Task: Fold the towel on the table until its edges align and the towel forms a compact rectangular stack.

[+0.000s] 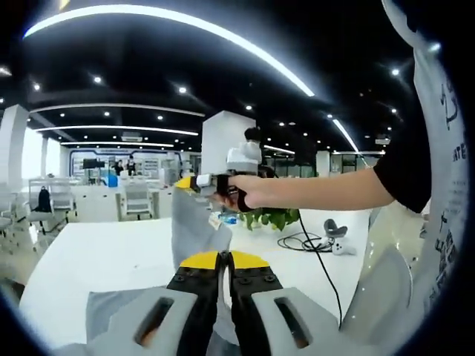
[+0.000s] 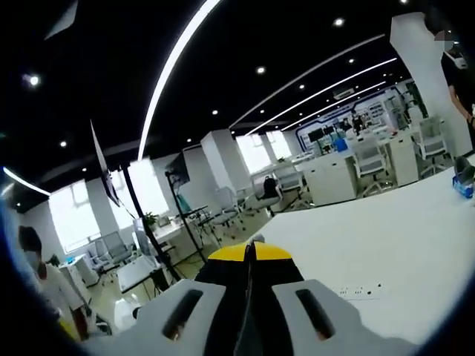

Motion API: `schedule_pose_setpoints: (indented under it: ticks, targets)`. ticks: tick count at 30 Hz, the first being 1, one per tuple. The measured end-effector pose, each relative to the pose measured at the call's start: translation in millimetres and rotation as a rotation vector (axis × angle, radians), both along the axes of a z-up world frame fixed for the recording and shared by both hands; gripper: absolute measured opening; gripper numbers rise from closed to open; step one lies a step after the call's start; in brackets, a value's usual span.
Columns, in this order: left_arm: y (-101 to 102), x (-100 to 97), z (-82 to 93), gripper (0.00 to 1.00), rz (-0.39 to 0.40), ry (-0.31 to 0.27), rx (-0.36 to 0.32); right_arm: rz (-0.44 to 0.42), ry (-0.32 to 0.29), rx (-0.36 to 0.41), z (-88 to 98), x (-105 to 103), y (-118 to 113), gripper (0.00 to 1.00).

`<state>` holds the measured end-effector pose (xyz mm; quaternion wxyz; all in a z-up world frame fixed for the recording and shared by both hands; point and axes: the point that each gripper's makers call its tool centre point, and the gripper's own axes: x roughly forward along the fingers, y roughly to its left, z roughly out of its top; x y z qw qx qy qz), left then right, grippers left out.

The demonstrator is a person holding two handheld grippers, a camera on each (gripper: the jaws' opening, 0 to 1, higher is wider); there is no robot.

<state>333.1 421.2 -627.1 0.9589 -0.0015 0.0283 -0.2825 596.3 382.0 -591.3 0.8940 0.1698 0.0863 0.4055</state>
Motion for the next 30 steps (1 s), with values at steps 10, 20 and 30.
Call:
schedule_pose_setpoints:
  ticks: [10, 20, 30]
  targets:
    - [36, -3.4, -25.6, 0.04, 0.092, 0.069, -0.021, 0.029, 0.023, -0.023, -18.3, 0, 31, 0.0]
    - [65, -11.6, -34.5, 0.04, 0.163, 0.093, -0.033, 0.067, 0.057, -0.037, -35.1, 2, 64, 0.0]
    - [90, -16.7, -46.8, 0.04, 0.213, 0.134, -0.049, 0.126, 0.062, -0.078, -51.0, -2, 110, 0.0]
